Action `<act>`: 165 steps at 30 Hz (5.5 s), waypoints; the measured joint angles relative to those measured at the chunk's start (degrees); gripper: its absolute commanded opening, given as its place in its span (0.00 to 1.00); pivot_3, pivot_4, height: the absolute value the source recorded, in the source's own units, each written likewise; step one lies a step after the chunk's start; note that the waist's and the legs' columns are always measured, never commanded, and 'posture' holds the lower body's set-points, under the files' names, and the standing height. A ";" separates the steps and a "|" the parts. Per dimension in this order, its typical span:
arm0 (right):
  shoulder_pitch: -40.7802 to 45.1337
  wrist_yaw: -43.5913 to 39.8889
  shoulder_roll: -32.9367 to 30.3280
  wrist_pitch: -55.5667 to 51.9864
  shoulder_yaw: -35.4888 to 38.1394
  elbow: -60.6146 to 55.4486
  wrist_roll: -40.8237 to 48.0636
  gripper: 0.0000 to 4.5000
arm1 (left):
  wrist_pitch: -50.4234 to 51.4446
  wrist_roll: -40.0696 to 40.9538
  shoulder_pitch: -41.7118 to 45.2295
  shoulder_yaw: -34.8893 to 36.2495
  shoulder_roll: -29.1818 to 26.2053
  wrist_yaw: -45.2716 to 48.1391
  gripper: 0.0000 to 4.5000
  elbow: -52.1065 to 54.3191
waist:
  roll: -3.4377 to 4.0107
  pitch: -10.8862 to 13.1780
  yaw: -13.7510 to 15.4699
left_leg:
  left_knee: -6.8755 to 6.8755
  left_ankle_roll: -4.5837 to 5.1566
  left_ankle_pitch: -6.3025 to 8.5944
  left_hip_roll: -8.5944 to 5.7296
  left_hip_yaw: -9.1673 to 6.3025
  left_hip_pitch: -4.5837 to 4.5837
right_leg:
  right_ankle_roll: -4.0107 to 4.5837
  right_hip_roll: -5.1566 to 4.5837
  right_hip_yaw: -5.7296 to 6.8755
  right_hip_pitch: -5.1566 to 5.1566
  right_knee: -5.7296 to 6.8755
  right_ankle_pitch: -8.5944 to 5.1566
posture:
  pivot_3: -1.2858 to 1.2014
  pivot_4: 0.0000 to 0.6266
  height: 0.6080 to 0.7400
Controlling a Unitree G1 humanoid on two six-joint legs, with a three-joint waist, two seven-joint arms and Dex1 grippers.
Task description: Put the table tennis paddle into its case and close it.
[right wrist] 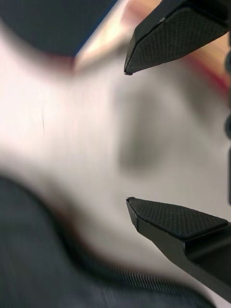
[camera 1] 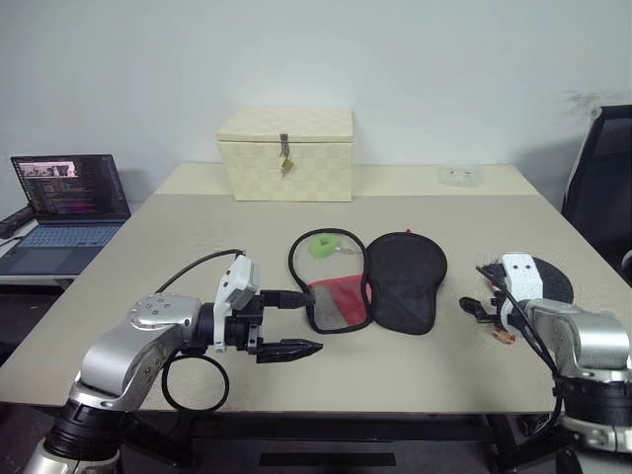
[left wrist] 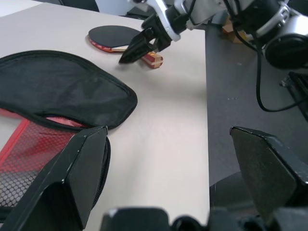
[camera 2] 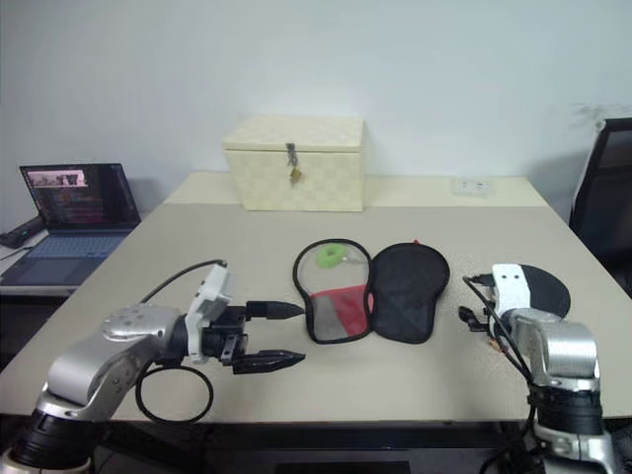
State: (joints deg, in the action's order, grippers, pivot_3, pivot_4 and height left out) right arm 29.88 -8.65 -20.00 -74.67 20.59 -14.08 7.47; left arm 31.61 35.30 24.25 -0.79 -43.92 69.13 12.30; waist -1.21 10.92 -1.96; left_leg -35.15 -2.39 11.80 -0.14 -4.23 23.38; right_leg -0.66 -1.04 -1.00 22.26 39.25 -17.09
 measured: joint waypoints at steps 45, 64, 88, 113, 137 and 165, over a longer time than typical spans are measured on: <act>-5.19 -9.76 -11.59 8.97 -4.57 12.18 4.57 0.60 | -1.86 -2.70 -0.51 0.66 -0.06 1.55 0.99 -1.85 | -0.07 -0.04 -0.49 | 0.19 0.15 -0.10 -0.07 -0.10 -0.44 | -0.10 0.02 -0.02 -0.53 -0.18 -0.12 | 0.52 0.24 1.00; 1.48 -4.99 -7.51 13.36 -4.42 21.77 4.02 0.24 | -1.87 -2.72 -0.58 0.37 -0.04 1.29 0.99 -1.85 | -0.29 -0.17 -1.48 | 0.10 0.15 -0.11 0.23 0.19 -0.65 | -0.20 0.17 -0.15 -0.62 -0.20 -0.08 | 0.52 0.24 1.00; 11.85 9.06 6.83 10.66 -6.77 8.13 2.77 0.24 | 0.90 0.83 -2.13 3.45 -1.29 1.37 0.99 -0.14 | 0.09 0.06 0.03 | 0.19 0.14 -0.11 -0.05 0.10 0.07 | 0.01 0.13 -0.09 0.08 -0.21 0.07 | 0.52 0.24 1.00; 9.17 11.94 21.16 0.70 -9.13 0.01 7.18 0.24 | 0.37 0.61 -1.76 3.46 -1.39 1.65 0.99 -0.04 | 0.15 0.09 -0.50 | 0.18 0.14 -0.12 0.41 0.00 0.05 | 0.27 0.46 -0.06 0.08 -0.15 0.07 | 0.52 0.24 1.00; 10.03 12.82 20.60 18.46 -13.29 18.88 2.01 0.59 | 0.23 -0.23 -2.22 3.46 -1.58 1.17 0.99 -0.02 | 0.15 0.10 -0.60 | 0.18 0.14 -0.12 0.66 0.02 0.03 | 0.38 0.65 -0.05 0.11 -0.14 0.13 | 0.52 0.24 1.00; 3.49 -27.67 -14.94 13.34 -13.83 -12.59 25.53 0.99 | -11.88 -18.56 4.74 -0.56 1.00 -7.64 0.01 -32.78 | 0.13 0.08 0.13 | 0.14 0.15 -0.11 0.69 0.04 -0.01 | 0.38 0.71 0.06 0.06 -0.17 0.14 | 0.52 0.24 1.00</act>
State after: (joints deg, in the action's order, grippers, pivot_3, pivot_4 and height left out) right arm 33.37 -36.32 -34.94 -61.33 6.77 -26.68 33.01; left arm 19.73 16.74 28.98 -1.35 -42.91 61.49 -20.48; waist -1.08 11.00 -1.83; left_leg -35.02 -2.24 11.69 0.55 -4.19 23.37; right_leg -0.27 -0.33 -0.94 22.32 39.08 -16.95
